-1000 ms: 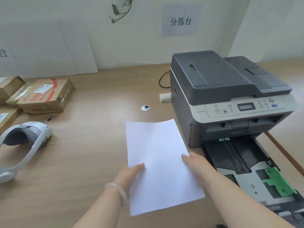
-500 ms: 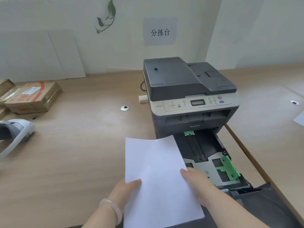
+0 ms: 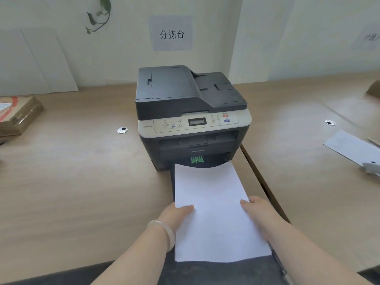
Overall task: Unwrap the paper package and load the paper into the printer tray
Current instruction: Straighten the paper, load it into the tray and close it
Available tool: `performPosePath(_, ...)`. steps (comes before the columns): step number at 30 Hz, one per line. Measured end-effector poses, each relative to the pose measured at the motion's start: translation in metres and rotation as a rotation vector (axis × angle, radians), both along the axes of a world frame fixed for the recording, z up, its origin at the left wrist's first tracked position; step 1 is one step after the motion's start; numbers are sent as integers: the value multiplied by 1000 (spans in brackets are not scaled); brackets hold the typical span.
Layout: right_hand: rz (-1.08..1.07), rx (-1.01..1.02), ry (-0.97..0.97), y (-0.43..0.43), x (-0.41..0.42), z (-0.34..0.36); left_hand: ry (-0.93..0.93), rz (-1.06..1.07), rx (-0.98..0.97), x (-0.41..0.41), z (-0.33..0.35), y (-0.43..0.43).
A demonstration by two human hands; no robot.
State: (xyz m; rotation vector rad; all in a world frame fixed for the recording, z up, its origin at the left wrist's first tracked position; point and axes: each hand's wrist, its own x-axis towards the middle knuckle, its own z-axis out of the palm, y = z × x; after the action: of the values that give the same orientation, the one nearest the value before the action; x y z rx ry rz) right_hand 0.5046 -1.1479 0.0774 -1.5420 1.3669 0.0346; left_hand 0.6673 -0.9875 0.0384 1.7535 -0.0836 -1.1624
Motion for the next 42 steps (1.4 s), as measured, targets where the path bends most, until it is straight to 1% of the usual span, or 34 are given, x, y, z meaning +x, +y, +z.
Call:
performPosePath(4,17,-1,36,-27,21,-8,-80,2,78,16,-10,-31)
performPosePath(9,-2,55,103,-50,47,-19,-127,-18,86,36,-29,-48)
performPosePath(12,-22,52,90,-59,58,-30,-130,-5,65,47,-38,-55)
performPosePath(17,-40,54,116,-70,75,-44,-146,30,94,59,-47,-73)
performPosePath(25,28,111,148,-95,86,-66,-113,19,190,64,-66,-93)
performPosePath(27,40,118,130,-94,82,-67,-110,48,190,61,-70,-89)
performPosePath(30,33,88,37,-89,73,-69,-141,99,153,55,-74,-80)
performPosePath(33,28,89,-31,-89,71,-71,-121,153,137,55,-73,-76)
performPosePath(39,77,55,33,-103,94,-82,-186,87,207,69,-69,-101)
performPosePath(42,43,74,64,-103,101,-91,-183,68,281,72,-72,-111)
